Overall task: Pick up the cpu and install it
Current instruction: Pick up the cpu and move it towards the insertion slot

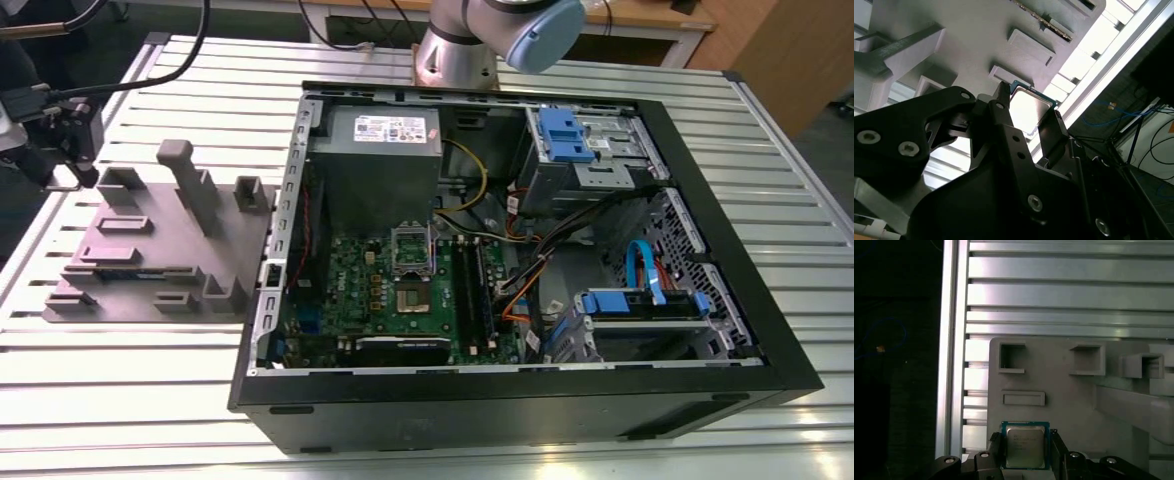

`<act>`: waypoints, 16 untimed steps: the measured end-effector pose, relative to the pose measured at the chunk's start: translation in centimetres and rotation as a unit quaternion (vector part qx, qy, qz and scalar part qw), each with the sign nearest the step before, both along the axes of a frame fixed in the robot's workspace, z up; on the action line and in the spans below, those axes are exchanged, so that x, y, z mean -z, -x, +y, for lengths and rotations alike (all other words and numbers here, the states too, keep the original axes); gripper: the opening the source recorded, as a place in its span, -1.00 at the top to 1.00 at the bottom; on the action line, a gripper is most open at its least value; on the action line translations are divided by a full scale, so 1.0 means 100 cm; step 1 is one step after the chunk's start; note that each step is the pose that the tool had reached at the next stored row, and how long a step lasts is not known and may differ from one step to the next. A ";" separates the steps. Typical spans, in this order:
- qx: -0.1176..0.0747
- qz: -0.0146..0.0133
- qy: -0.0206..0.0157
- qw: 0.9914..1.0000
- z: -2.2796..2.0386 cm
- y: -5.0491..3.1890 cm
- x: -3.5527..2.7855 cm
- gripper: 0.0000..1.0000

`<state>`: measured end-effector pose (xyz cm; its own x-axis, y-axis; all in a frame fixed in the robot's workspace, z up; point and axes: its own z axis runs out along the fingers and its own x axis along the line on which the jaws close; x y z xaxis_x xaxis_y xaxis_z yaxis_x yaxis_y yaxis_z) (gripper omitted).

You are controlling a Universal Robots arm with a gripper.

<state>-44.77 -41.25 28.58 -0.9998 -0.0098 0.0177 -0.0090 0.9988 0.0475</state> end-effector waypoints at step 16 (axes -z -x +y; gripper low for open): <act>0.000 0.000 -0.001 1.000 0.0000 0.0000 -0.0055 0.05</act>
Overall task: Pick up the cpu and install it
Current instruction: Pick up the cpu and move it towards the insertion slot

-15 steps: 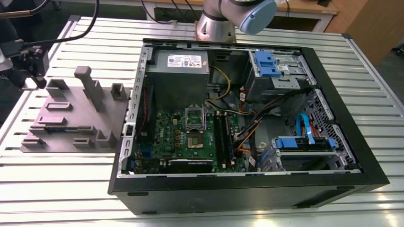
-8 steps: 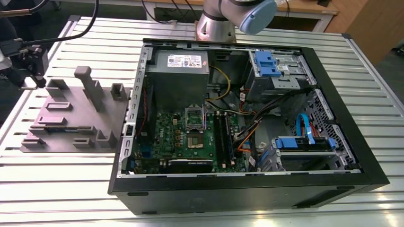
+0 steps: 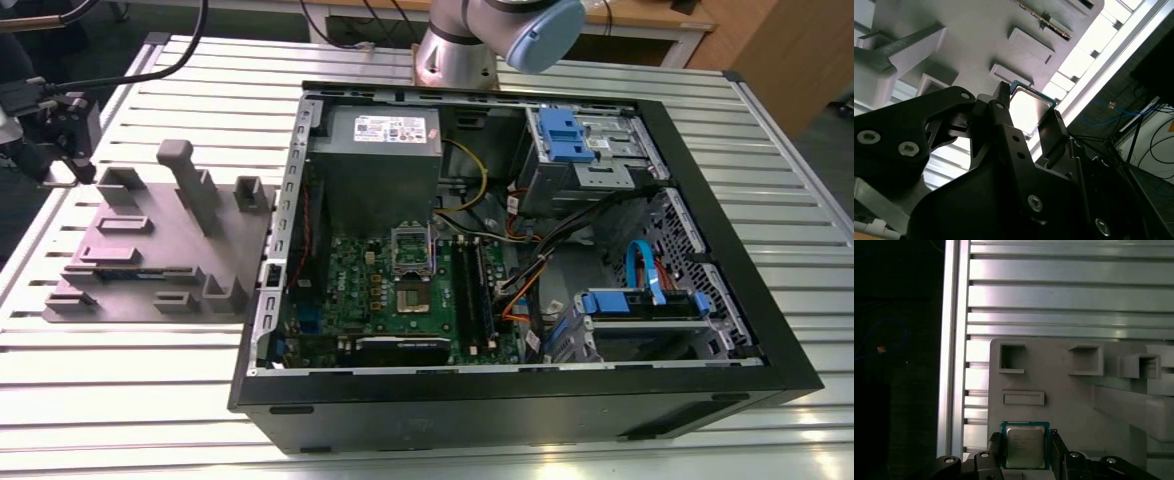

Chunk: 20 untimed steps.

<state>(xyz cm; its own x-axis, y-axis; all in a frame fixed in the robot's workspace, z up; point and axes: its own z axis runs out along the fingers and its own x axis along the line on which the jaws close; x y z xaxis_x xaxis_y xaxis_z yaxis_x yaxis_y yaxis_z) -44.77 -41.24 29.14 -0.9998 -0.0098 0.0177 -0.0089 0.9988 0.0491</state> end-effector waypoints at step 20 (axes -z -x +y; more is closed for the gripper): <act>0.000 0.000 0.000 1.000 0.0000 0.0000 -0.0059 0.05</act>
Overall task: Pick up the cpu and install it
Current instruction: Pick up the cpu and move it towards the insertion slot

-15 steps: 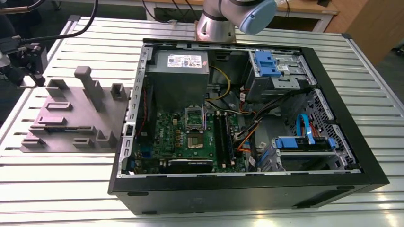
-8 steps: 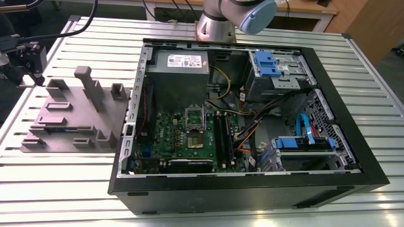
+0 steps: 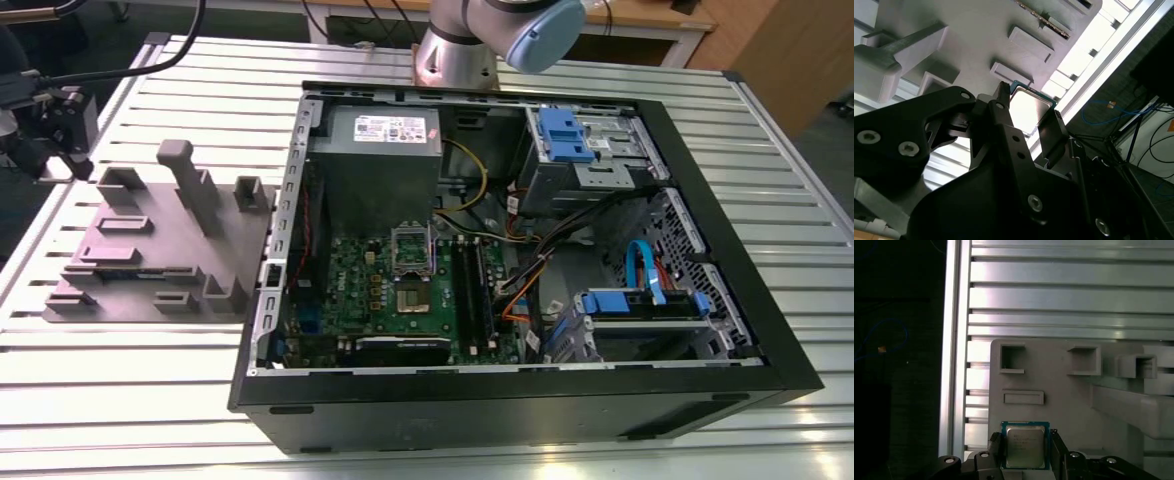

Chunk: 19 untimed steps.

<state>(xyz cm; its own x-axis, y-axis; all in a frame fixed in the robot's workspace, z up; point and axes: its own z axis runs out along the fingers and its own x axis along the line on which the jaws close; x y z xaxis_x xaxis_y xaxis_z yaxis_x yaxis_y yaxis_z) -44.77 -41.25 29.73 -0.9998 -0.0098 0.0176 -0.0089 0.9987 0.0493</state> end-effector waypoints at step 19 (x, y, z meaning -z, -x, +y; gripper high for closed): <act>0.000 0.000 0.000 1.000 0.0000 0.0000 -0.0065 0.05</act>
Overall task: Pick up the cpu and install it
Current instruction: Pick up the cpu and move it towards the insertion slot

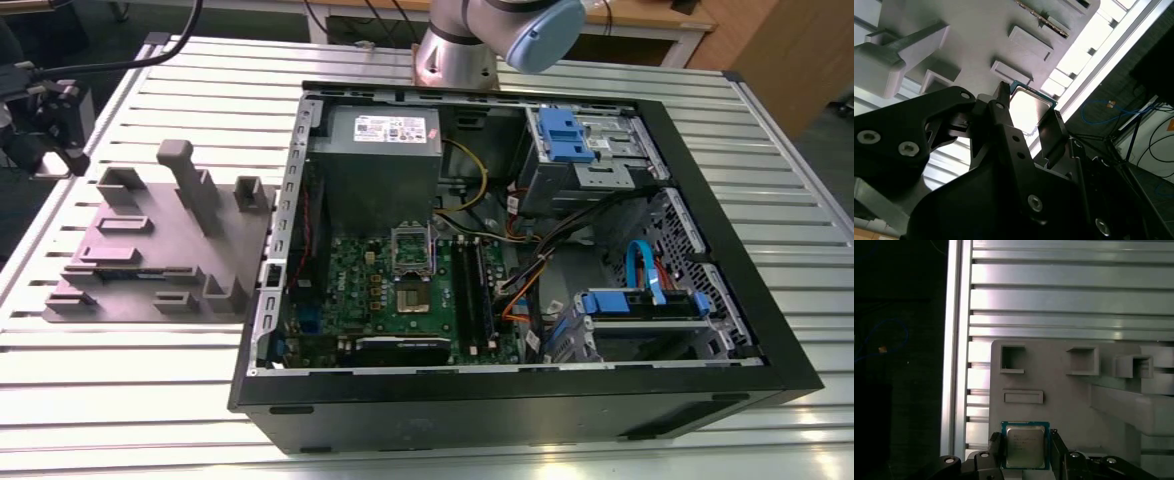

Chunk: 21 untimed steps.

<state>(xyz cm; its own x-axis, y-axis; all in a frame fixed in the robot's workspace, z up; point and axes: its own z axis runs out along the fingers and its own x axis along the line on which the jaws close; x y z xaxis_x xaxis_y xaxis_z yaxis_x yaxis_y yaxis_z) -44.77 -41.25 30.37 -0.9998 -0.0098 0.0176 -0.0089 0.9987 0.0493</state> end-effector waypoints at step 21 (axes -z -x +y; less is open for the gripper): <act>0.000 0.000 0.000 1.000 0.0000 0.0000 -0.0076 0.05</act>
<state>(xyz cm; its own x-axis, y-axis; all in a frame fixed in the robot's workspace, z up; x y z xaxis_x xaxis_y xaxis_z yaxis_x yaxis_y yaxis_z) -44.77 -41.25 31.14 -0.9998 -0.0098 0.0176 -0.0089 0.9987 0.0494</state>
